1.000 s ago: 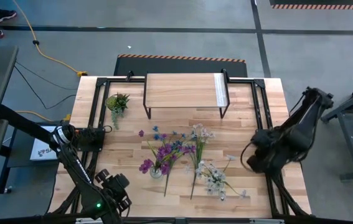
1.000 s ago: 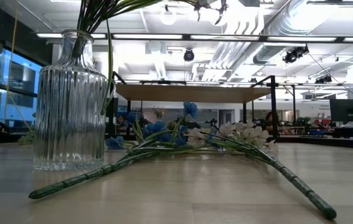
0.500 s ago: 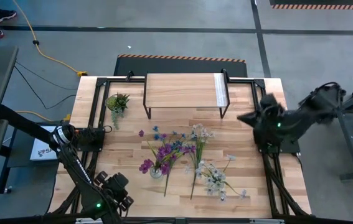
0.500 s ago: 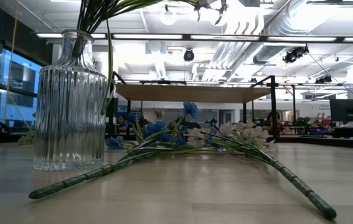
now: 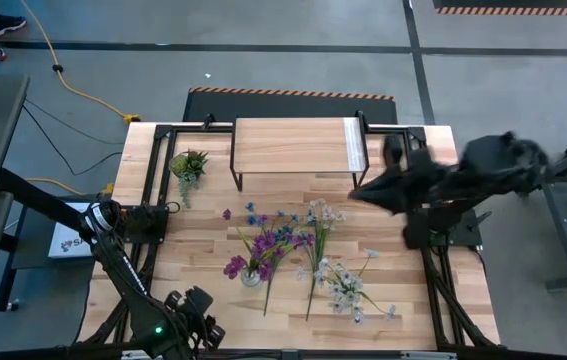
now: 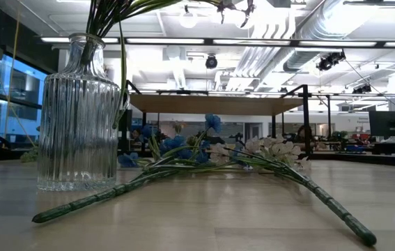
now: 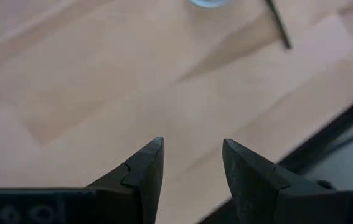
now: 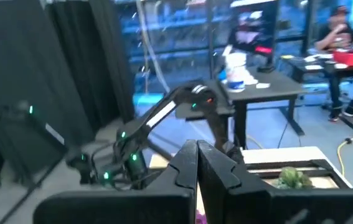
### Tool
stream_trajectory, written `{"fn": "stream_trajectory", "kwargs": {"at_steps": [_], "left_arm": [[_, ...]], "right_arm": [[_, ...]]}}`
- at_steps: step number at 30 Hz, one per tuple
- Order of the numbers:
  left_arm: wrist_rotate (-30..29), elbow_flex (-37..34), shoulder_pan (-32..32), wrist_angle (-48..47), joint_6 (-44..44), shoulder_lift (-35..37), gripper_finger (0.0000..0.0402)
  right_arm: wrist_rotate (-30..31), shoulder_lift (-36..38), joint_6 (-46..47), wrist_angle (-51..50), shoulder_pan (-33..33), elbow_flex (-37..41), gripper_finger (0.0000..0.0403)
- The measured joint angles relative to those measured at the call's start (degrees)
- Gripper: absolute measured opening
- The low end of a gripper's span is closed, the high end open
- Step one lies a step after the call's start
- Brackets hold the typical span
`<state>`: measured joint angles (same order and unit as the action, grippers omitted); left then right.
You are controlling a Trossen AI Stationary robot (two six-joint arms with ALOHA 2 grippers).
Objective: Pick and place flowers into a vace then onto a shelf
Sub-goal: Put the blue flowers into the left transparent vase
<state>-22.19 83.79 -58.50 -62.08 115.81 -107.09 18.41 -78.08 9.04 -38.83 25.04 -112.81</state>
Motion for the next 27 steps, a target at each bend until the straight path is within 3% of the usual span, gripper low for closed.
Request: {"fn": "stream_trajectory", "kwargs": {"at_steps": [7,14,19,27], "left_arm": [[-6.3,0.0,0.0,7.2,0.0,0.0,0.0198],[-8.8,0.0,0.0,13.1,-1.6,0.0,0.0198],[-11.0,0.0,0.0,13.7,-2.0,0.0,0.0198],[-9.3,0.0,4.0,19.8,-6.5,-1.3,0.0198]], "right_arm": [[-13.1,-12.3,-5.5,-6.6,-4.3,-11.3,0.0000],[-15.5,-20.7,-7.6,-19.5,-7.6,-22.2,0.0000],[-20.2,-21.0,-9.5,-19.0,-8.0,-20.4,0.0000],[-20.4,-20.9,-10.7,-18.9,-8.1,-22.2,0.0000]]}}
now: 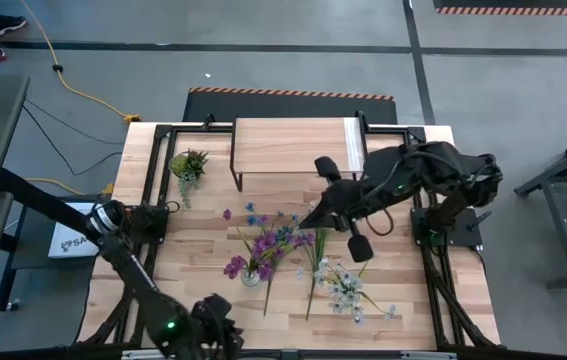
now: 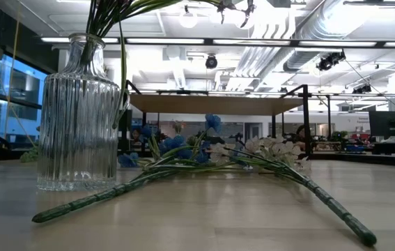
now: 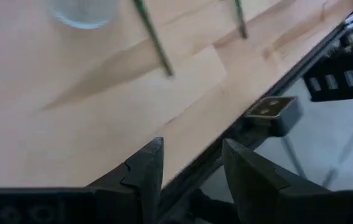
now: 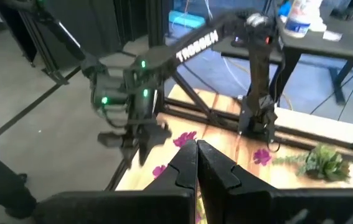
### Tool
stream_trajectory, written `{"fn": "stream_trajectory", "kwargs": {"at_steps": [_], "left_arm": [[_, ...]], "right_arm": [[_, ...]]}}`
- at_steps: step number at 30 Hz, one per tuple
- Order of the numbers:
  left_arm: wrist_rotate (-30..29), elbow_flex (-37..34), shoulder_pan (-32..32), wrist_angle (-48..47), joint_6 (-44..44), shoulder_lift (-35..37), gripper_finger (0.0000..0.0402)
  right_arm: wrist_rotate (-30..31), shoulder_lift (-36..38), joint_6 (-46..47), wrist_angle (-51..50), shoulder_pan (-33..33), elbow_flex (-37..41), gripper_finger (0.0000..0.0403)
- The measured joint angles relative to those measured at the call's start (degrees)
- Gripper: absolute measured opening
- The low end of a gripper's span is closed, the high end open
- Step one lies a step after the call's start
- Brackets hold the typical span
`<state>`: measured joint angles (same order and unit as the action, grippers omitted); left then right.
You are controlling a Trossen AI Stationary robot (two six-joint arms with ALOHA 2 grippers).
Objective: Pick and place flowers into a vace then onto a shelf
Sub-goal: Put the blue flowers into the left transparent vase
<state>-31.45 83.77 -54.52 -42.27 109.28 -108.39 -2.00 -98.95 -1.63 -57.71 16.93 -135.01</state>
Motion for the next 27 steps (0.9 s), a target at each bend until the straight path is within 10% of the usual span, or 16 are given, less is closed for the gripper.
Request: {"fn": "stream_trajectory", "kwargs": {"at_steps": [9,27], "left_arm": [[11.7,0.0,2.2,4.3,3.3,-0.2,0.0198],[5.7,1.0,12.3,15.7,9.0,-5.5,0.0198]], "right_arm": [[4.5,3.1,-2.9,0.1,-0.5,0.1,0.0000],[7.6,9.7,-16.0,-7.6,-0.5,0.1,0.0000]]}}
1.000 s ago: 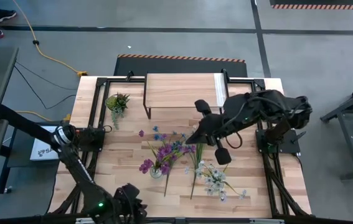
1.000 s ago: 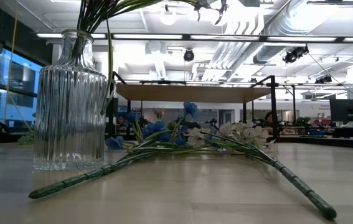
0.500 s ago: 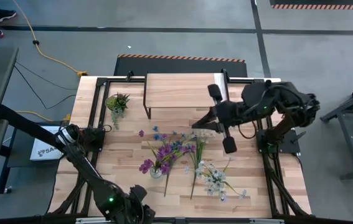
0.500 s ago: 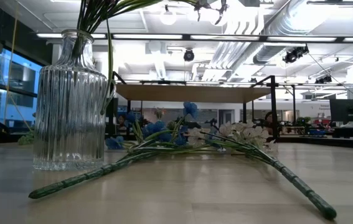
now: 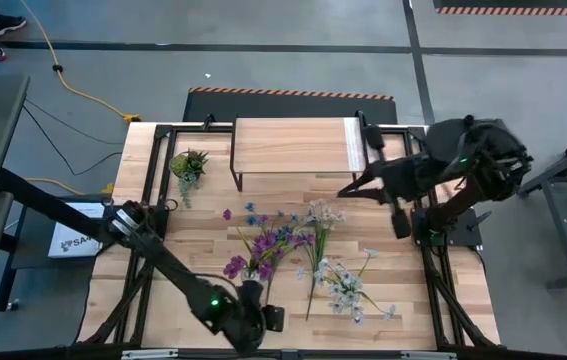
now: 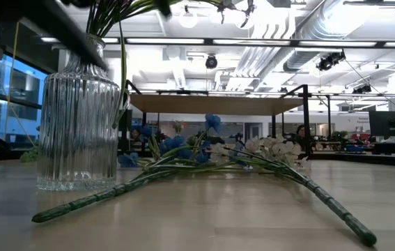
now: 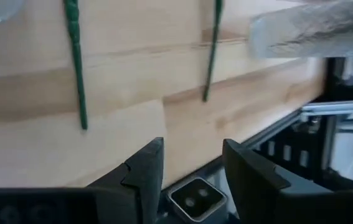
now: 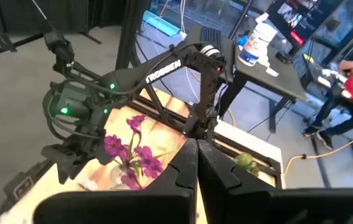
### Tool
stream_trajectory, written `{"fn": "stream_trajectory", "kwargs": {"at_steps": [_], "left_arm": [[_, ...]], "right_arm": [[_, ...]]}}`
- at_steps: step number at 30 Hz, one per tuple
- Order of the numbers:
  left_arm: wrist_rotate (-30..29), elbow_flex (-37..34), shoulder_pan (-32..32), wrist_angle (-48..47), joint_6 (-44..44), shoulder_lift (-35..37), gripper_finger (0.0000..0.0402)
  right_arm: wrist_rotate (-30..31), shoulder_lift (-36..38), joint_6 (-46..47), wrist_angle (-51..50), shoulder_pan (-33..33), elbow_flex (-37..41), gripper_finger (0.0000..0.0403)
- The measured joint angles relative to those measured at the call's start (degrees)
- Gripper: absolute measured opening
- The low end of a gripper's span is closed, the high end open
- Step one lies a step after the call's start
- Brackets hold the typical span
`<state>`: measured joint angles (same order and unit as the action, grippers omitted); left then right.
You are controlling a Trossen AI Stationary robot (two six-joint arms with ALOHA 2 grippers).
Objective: Pick and place flowers into a vace then onto a shelf
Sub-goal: Put the blue flowers into the left transparent vase
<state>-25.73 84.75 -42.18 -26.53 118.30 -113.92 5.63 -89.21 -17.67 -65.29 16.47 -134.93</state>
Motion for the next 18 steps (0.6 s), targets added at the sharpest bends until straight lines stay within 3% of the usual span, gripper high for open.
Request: {"fn": "stream_trajectory", "kwargs": {"at_steps": [2,7,14,18], "left_arm": [[3.0,1.2,0.5,0.6,0.6,-1.3,0.0198],[3.3,3.0,0.5,-0.1,4.0,-1.6,0.0198],[6.3,4.9,0.4,-13.1,7.7,-1.5,0.0198],[6.8,4.9,0.6,-13.5,8.1,-1.6,0.0198]], "right_arm": [[0.0,1.6,-1.2,-1.2,0.0,0.0,0.0000],[-0.2,5.3,-2.3,-4.2,0.0,0.0,0.0000],[-0.6,8.6,-2.0,-6.0,0.0,0.0,0.0000],[-0.6,9.1,-1.8,-6.7,0.0,0.0,0.0000]]}}
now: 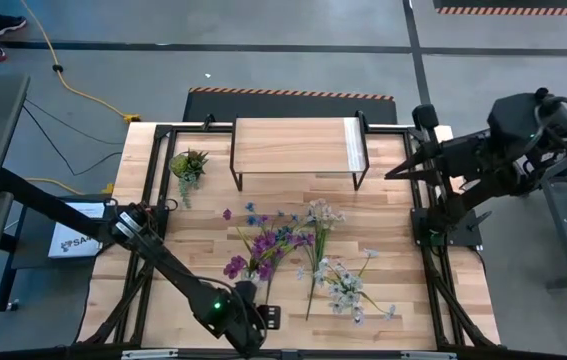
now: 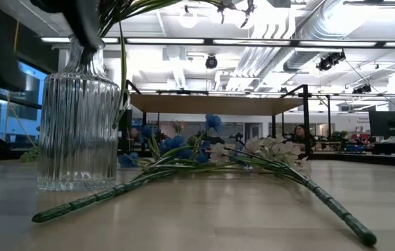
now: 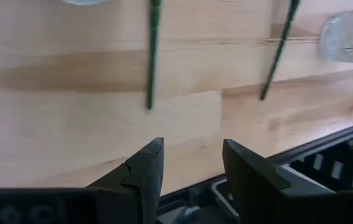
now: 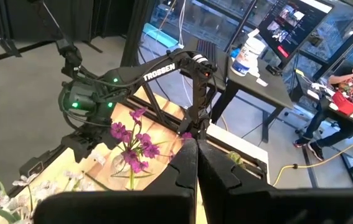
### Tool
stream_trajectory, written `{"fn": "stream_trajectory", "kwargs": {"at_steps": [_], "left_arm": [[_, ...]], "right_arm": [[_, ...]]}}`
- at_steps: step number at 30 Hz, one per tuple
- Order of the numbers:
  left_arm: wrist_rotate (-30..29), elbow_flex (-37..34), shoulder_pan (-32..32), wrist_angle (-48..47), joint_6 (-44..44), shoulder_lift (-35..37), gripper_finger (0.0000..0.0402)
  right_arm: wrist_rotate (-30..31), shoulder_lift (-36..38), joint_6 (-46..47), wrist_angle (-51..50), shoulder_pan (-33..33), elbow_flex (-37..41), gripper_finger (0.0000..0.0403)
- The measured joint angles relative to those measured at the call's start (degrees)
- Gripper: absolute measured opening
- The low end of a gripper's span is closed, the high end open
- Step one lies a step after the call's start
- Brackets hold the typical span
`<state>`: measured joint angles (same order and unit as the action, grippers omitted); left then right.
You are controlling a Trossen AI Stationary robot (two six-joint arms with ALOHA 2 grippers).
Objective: Pick and place flowers into a vace then onto a shelf
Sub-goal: Put the blue flowers into the left transparent vase
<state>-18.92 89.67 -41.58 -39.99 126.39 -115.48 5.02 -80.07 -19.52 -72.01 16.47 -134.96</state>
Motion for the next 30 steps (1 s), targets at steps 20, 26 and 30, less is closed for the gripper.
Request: {"fn": "stream_trajectory", "kwargs": {"at_steps": [20,26,30], "left_arm": [[1.4,0.0,1.6,-2.1,1.0,-3.9,0.0198],[3.3,-0.1,1.9,0.0,0.2,-5.6,0.0198],[2.9,-0.1,1.9,1.3,-0.1,-6.1,0.0198]], "right_arm": [[-2.3,-1.3,-0.7,-1.1,0.0,0.0,0.0000],[-2.3,-1.3,-0.4,-1.0,0.0,0.0,0.0000],[-2.3,-1.3,-0.2,-1.0,0.0,0.0,0.0000]]}}
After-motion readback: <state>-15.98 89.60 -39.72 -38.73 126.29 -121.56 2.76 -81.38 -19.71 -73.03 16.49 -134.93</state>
